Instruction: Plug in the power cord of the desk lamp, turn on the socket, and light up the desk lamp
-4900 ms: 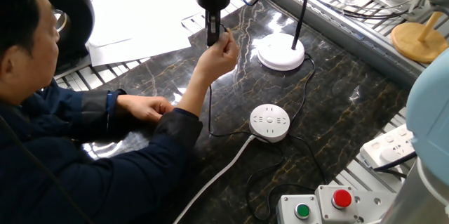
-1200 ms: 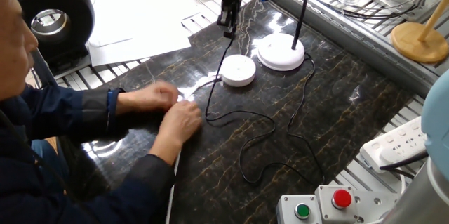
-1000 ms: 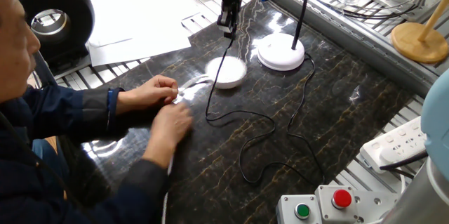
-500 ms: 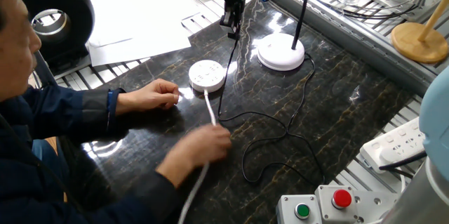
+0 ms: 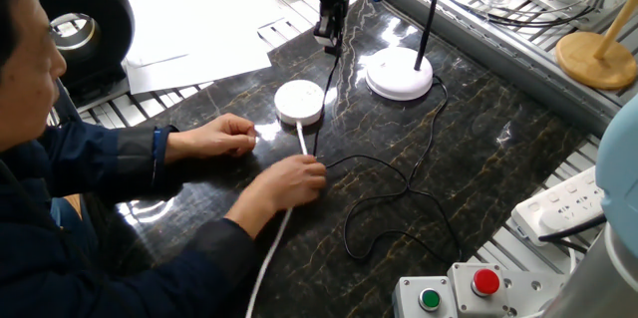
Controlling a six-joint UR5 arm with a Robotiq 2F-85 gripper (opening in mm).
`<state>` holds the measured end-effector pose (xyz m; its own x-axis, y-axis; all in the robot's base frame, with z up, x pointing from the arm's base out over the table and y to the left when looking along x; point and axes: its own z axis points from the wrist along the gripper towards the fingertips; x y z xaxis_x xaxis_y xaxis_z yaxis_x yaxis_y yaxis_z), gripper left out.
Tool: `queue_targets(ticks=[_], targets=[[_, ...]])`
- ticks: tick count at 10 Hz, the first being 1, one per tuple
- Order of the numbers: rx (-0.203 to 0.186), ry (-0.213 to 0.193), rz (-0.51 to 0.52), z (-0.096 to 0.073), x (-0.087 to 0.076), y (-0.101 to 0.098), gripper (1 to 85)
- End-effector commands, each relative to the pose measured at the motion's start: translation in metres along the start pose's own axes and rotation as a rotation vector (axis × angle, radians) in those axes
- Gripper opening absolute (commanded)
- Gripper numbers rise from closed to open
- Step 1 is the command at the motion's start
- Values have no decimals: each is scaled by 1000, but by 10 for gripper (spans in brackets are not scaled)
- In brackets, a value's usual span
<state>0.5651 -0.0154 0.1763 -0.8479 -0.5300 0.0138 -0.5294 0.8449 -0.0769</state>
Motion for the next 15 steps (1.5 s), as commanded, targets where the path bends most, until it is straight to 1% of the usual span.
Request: queue_targets(ticks=[1, 3, 4, 5, 6, 7, 8, 9, 10, 12, 13, 14, 15], targets=[[3, -25, -15, -1, -6, -1, 13], [-14, -50, -12, -1, -13, 3, 13], [-10, -50, -6, -1, -13, 2, 13], [6, -36, -8, -1, -9, -2, 13], [7, -31, -29, -1, -8, -2, 13], [5, -25, -35, 2, -17, -6, 13], [0, -12, -23, 7, -30, -6, 13], [23, 9, -2, 10, -44, -7, 13], [33, 19, 7, 14, -53, -5, 13], [21, 9, 29, 22, -74, 6, 13], [12, 6, 38, 23, -85, 15, 13], [-1, 1, 51, 23, -91, 25, 13], [10, -2, 49, 23, -94, 28, 13]])
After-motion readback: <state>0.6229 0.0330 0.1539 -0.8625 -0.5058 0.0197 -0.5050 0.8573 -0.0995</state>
